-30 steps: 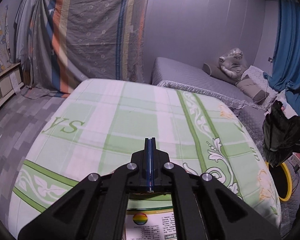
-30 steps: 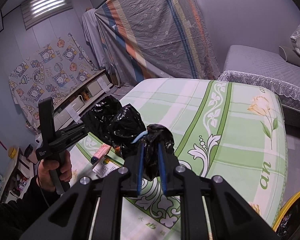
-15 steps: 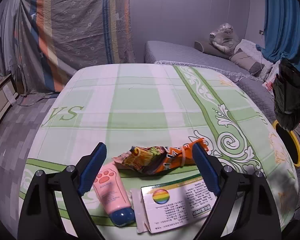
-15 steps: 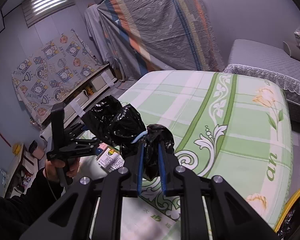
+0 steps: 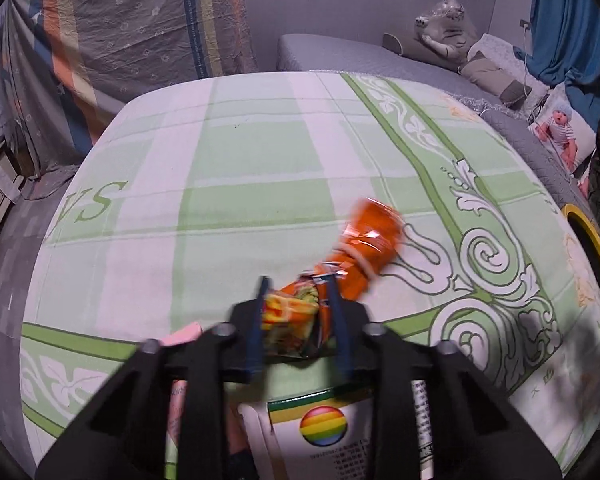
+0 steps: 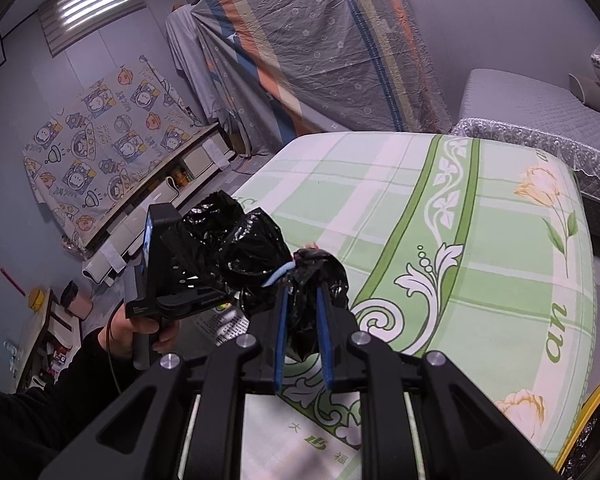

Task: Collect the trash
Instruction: 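Grasp the orange snack wrapper with the left gripper while the right holds the black bag, then carry the snack wrapper and black bag over the bin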

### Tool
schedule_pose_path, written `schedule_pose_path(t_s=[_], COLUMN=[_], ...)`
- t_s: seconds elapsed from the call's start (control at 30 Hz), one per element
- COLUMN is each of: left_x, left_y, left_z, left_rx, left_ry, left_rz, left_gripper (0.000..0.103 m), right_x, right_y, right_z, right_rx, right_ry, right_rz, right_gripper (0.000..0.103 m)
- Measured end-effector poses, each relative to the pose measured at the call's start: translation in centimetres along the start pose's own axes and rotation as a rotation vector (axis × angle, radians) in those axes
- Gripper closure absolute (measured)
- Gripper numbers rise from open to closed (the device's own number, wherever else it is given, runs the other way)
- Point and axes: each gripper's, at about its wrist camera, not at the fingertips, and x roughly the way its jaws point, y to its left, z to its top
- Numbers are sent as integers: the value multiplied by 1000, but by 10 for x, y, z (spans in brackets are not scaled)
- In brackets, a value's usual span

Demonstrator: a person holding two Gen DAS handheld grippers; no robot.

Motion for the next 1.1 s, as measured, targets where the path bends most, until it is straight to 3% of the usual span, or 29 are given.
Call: schedule_pose_path(t_s=[0.13,0.27,0.53,0.87,1.1], left_x=[-15,-55,-121,-142,-134], left_y=[-2,-8,-59,-181,-262], left_z=[2,3,5,27,44], left_rx=[-4,-8,17,155,260], left_ry=[-43,-140,-280,-379,-399], left_rz=[20,24,19,-133,-275], left_gripper=[86,86,86,86,86], right_x=[-6,-19,-73,-159,-212], right_y=[1,4,-15,-80,-127], right_z=[-3,-9,-27,-72,-116], right_rx=[11,13,83,254,378], right_ry=[-9,-19,-141,-318,-427], right_rz=[15,34,7,-141,-336], right_gripper=[90,90,90,90,90])
